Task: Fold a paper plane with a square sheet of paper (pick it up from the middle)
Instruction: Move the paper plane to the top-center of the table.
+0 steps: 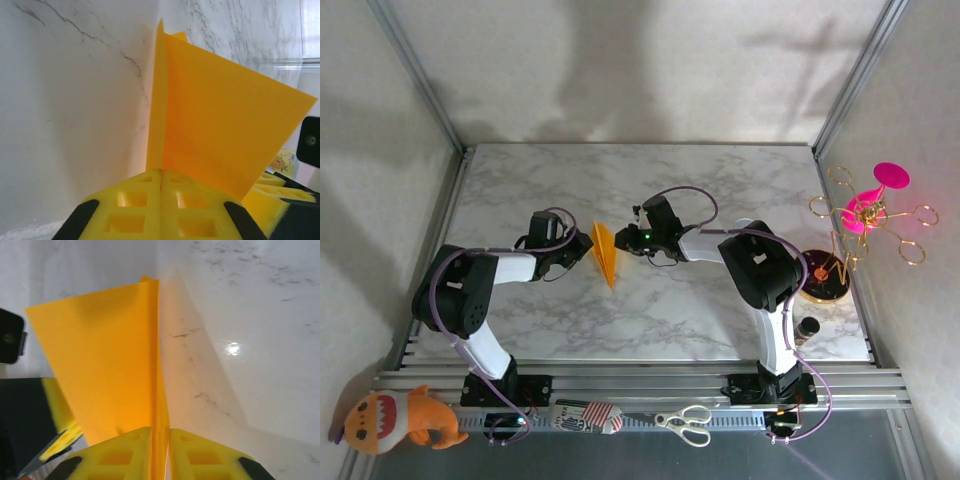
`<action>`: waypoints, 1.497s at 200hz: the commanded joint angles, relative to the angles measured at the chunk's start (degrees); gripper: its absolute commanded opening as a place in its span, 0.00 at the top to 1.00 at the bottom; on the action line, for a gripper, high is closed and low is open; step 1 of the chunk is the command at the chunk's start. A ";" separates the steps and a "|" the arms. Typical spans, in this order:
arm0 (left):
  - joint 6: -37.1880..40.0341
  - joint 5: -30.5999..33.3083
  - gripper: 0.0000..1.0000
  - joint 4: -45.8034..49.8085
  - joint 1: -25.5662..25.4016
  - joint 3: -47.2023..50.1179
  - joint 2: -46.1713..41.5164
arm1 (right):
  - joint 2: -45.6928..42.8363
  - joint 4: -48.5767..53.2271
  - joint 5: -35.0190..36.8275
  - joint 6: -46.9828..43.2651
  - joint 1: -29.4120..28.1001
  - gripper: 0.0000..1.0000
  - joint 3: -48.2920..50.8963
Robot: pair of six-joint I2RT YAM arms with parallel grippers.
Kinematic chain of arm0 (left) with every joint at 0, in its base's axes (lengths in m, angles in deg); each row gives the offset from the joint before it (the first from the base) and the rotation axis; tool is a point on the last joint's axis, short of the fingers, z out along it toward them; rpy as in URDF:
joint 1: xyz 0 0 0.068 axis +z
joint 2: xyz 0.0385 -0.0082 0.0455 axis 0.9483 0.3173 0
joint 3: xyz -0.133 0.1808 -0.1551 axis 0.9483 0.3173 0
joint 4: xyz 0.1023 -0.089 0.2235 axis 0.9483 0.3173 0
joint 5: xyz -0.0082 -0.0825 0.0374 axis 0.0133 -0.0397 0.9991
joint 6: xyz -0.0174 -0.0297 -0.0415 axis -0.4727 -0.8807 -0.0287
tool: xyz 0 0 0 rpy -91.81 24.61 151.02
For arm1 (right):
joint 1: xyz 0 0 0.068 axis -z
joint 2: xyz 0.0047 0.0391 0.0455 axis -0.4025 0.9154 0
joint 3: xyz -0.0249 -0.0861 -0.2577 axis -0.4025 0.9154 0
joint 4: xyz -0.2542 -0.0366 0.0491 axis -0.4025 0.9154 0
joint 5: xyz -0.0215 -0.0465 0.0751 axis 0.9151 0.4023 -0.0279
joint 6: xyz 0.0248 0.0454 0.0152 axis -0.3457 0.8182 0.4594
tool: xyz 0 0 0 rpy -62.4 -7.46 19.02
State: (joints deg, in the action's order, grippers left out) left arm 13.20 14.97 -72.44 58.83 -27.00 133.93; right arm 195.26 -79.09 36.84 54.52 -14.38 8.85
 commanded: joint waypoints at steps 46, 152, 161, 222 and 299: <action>3.27 -0.09 1.00 4.14 -0.65 -2.57 1.73 | 4.97 8.48 -0.25 -7.20 0.58 0.74 -6.85; 3.21 -0.92 1.00 1.08 -0.17 -2.05 -0.22 | 1.50 4.91 1.40 -6.07 2.73 0.97 -3.37; 3.15 -1.31 1.00 0.85 -0.10 -2.14 -0.06 | 0.34 3.62 1.65 -5.37 3.32 0.97 -1.65; 1.68 -2.58 1.00 -1.73 -0.08 -2.29 2.62 | -2.52 -0.41 2.64 -1.46 4.57 0.96 3.93; -0.02 2.48 1.00 -3.22 -0.17 3.18 1.00 | -2.99 -2.46 4.07 1.34 4.53 0.96 7.05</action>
State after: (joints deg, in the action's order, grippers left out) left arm 14.70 15.50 -73.60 58.57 -26.39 135.72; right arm 193.86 -80.18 40.36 54.76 -9.68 14.91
